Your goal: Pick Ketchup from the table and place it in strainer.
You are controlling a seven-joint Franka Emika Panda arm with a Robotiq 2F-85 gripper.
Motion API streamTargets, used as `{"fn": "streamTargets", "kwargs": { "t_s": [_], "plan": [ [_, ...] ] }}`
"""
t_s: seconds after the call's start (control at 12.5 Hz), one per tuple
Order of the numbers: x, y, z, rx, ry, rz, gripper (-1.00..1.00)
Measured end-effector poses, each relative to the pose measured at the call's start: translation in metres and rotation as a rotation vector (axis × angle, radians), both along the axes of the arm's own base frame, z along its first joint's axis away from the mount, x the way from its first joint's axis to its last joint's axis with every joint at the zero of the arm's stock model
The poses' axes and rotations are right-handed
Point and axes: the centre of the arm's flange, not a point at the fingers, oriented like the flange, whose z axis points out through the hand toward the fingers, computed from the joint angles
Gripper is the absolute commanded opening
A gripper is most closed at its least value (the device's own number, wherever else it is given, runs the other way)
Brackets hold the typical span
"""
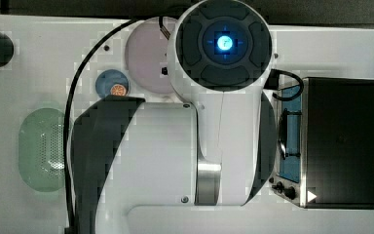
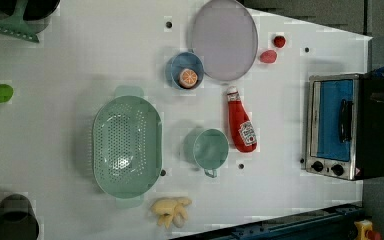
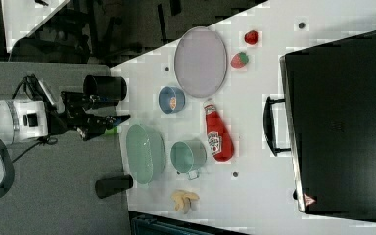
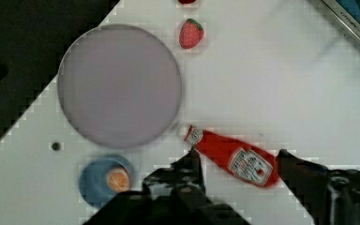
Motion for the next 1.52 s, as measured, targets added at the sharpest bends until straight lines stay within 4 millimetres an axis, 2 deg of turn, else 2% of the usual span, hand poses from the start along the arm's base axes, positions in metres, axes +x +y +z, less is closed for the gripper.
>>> {"fn": "streamTargets", "kwargs": {
  "t_s": [0.08,0.24,0.4,0.56,0.64,0.72,1.04,1.2,1.36,1.52],
  "plan": [
    [-0.02,0.002,-0.007,0.01,0.079,0.0,0.58],
    [-0.05,0.005,0.002,0.005,0.106,0.007,0.99],
    [-0.062,0.009,0.017,-0.004,0.089,0.028,1.0],
    [-0.059,0.01,0.012,-0.005,0.074,0.093,1.0],
    [-0.054,0.01,-0.003,0.0,0.083,0.148,1.0],
    [-0.051,0.01,-0.025,0.005,0.107,0.218,1.0],
    [-0.037,0.012,-0.154,0.058,0.21,0.576,1.0],
    [-0.043,0.009,-0.216,0.084,0.216,0.746,1.0],
    [-0.061,0.007,-0.254,0.084,0.192,0.841,1.0],
    [-0.068,0.011,-0.271,0.068,0.153,0.901,1.0]
  ]
}}
